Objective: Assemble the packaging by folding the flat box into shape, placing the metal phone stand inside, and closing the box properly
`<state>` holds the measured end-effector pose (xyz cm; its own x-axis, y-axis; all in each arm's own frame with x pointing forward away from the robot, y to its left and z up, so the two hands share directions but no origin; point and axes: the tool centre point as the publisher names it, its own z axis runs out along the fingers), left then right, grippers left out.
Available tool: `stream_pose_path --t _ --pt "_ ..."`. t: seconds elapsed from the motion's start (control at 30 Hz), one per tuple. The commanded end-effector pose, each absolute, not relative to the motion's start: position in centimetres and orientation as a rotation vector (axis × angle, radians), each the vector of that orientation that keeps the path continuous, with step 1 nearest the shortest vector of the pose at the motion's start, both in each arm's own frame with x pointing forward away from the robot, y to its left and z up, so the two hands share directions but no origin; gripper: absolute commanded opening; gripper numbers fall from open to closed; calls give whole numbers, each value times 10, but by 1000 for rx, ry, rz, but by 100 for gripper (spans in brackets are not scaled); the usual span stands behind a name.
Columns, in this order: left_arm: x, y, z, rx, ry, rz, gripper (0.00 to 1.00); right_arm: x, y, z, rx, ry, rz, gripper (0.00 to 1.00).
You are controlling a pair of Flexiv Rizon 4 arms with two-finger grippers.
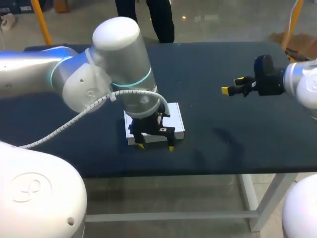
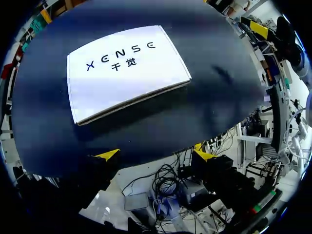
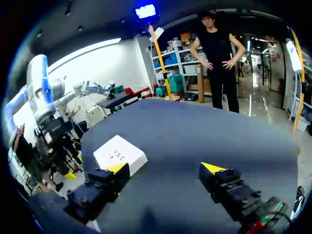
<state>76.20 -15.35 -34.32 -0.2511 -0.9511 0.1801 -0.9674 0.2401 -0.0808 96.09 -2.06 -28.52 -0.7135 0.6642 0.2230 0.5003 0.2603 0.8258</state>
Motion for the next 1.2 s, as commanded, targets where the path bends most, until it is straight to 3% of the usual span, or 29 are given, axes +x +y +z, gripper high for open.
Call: stream_pose_path --t 0.03,0.6,1.2 --pt "767 -160 -344 1858 -2400 202 100 962 -24 -285 1044 2424 1545 100" --pt "765 -154 -375 1998 -2334 211 100 969 -41 -286 801 2256 1659 100" --pt "804 -153 -401 2164 -2202 196 100 980 -53 -282 765 2199 1648 100"
